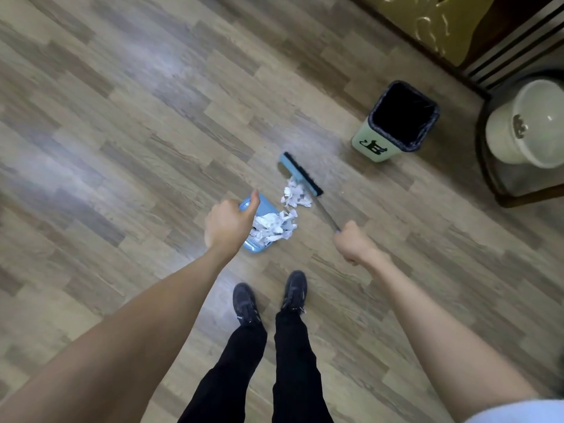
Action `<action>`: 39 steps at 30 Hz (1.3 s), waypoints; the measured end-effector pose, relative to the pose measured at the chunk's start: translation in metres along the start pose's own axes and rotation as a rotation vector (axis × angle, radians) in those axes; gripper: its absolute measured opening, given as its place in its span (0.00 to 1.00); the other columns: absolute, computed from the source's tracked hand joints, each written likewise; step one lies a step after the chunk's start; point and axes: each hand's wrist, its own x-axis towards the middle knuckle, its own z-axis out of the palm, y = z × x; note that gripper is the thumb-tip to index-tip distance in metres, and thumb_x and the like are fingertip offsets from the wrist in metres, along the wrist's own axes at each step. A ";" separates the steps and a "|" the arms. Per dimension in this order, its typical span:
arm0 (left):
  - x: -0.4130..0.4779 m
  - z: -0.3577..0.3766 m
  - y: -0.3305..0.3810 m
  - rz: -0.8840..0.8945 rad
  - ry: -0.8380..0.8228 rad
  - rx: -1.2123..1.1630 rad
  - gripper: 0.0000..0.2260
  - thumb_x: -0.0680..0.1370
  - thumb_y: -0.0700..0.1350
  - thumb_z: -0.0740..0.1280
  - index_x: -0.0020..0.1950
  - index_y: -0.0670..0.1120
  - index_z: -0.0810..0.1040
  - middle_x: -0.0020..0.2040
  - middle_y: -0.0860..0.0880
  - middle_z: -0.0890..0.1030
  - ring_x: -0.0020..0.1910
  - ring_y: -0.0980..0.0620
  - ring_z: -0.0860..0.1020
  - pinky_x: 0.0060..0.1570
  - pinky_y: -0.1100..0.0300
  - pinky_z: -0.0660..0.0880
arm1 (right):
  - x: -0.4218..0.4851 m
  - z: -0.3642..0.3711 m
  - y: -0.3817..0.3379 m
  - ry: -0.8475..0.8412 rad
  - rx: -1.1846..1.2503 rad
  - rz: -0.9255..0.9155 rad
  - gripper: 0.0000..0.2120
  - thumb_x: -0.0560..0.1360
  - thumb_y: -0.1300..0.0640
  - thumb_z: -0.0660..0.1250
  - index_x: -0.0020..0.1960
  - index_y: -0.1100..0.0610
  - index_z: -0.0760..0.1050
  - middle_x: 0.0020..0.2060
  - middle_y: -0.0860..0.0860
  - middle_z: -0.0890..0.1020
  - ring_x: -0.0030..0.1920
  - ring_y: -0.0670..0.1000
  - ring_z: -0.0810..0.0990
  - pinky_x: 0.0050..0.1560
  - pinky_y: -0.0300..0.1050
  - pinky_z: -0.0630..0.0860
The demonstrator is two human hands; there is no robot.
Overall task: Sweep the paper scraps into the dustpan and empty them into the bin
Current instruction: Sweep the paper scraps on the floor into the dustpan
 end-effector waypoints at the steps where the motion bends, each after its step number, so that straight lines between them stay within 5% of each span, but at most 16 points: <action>1: -0.001 0.001 -0.002 -0.018 0.002 -0.013 0.30 0.76 0.67 0.57 0.28 0.43 0.61 0.26 0.45 0.66 0.27 0.45 0.66 0.30 0.53 0.67 | -0.007 0.003 0.002 -0.030 -0.006 -0.013 0.05 0.77 0.57 0.56 0.48 0.59 0.68 0.38 0.59 0.77 0.33 0.55 0.77 0.31 0.41 0.69; 4: -0.007 0.007 0.000 -0.114 0.036 -0.096 0.32 0.76 0.67 0.57 0.29 0.40 0.65 0.27 0.43 0.71 0.29 0.43 0.69 0.32 0.51 0.69 | -0.024 0.013 0.005 -0.167 0.007 -0.038 0.06 0.76 0.59 0.57 0.45 0.61 0.70 0.26 0.56 0.72 0.17 0.50 0.68 0.23 0.36 0.64; 9: -0.021 0.016 0.005 -0.123 0.098 -0.154 0.31 0.78 0.65 0.59 0.29 0.39 0.63 0.27 0.42 0.70 0.27 0.45 0.67 0.30 0.54 0.64 | -0.040 0.004 -0.006 -0.388 -0.096 -0.062 0.14 0.76 0.65 0.58 0.54 0.69 0.79 0.32 0.64 0.76 0.23 0.54 0.69 0.14 0.31 0.61; 12: -0.031 0.015 0.001 -0.145 0.082 -0.154 0.32 0.77 0.66 0.59 0.29 0.39 0.64 0.27 0.42 0.71 0.29 0.43 0.69 0.31 0.53 0.65 | -0.043 -0.010 -0.006 -0.334 -0.078 -0.073 0.16 0.74 0.66 0.58 0.53 0.74 0.79 0.33 0.68 0.77 0.22 0.54 0.69 0.18 0.33 0.62; 23: -0.050 -0.010 -0.001 -0.126 0.099 -0.131 0.31 0.76 0.66 0.60 0.28 0.40 0.66 0.27 0.43 0.71 0.30 0.41 0.72 0.34 0.52 0.71 | -0.044 -0.073 0.015 -0.022 0.013 0.000 0.06 0.77 0.61 0.57 0.52 0.62 0.70 0.26 0.57 0.72 0.21 0.51 0.68 0.23 0.36 0.63; 28: -0.065 -0.014 -0.018 -0.136 0.097 -0.091 0.30 0.75 0.66 0.59 0.29 0.41 0.64 0.27 0.44 0.68 0.27 0.45 0.68 0.30 0.55 0.68 | -0.046 -0.066 0.028 0.058 0.017 0.041 0.14 0.76 0.66 0.56 0.32 0.61 0.68 0.15 0.54 0.72 0.18 0.50 0.70 0.23 0.36 0.65; 34: -0.088 -0.009 -0.045 -0.170 0.079 -0.095 0.29 0.76 0.65 0.60 0.29 0.41 0.65 0.27 0.44 0.68 0.27 0.45 0.68 0.28 0.56 0.65 | -0.043 -0.001 0.053 -0.006 0.209 0.206 0.13 0.76 0.67 0.53 0.33 0.62 0.64 0.21 0.58 0.69 0.21 0.49 0.66 0.27 0.33 0.61; 39: -0.106 0.012 -0.058 -0.201 0.028 -0.148 0.29 0.76 0.65 0.61 0.29 0.42 0.62 0.26 0.46 0.65 0.27 0.46 0.65 0.27 0.56 0.62 | -0.071 0.052 0.043 -0.155 0.376 0.202 0.13 0.80 0.63 0.53 0.37 0.57 0.65 0.28 0.54 0.70 0.25 0.50 0.67 0.18 0.31 0.64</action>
